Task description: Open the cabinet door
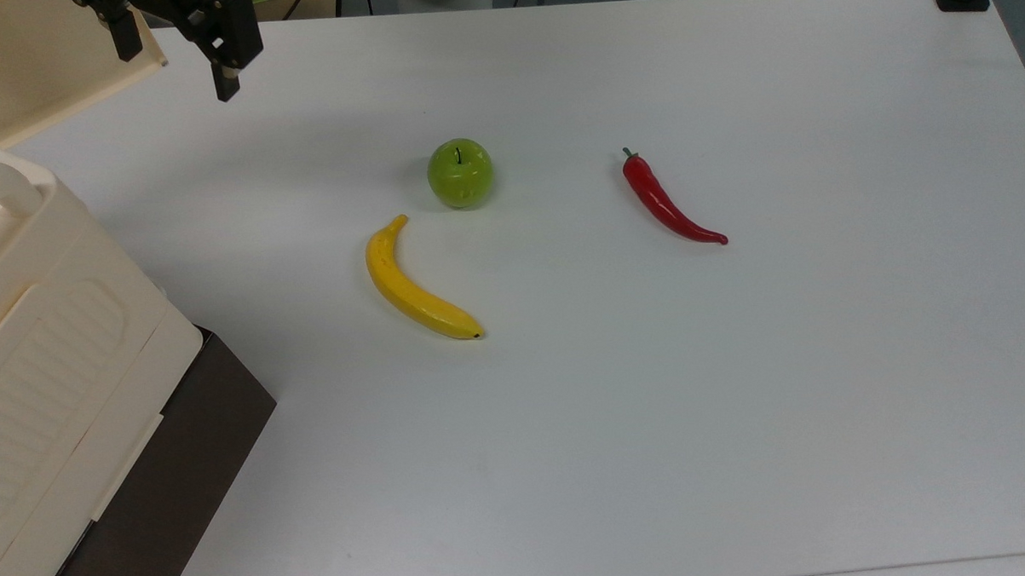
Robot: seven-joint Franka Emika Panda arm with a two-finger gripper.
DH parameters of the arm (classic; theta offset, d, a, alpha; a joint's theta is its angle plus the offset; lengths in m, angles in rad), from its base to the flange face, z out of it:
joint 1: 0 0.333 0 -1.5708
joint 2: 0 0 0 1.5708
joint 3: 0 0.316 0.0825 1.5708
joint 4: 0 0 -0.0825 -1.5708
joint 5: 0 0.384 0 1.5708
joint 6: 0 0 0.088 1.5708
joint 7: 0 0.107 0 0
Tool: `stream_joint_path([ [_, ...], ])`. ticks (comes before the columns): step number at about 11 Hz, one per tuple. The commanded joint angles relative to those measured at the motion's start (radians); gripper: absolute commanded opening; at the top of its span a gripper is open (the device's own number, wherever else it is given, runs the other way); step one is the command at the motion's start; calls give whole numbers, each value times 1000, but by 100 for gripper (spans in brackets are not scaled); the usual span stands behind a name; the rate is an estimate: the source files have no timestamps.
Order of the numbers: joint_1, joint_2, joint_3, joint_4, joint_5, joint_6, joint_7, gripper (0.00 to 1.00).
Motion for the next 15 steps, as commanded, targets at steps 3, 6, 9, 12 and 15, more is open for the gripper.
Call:
stream_joint_path([
  [3,-112,-24,-10,-32,59,-86,-144,100],
  [6,-118,-23,-8,-33,68,-104,-158,100],
  [9,-103,-58,7,-68,131,-104,-169,100],
  [12,-2,-82,10,-111,137,-98,-181,100],
  [15,118,-122,7,-160,116,-100,-170,100],
])
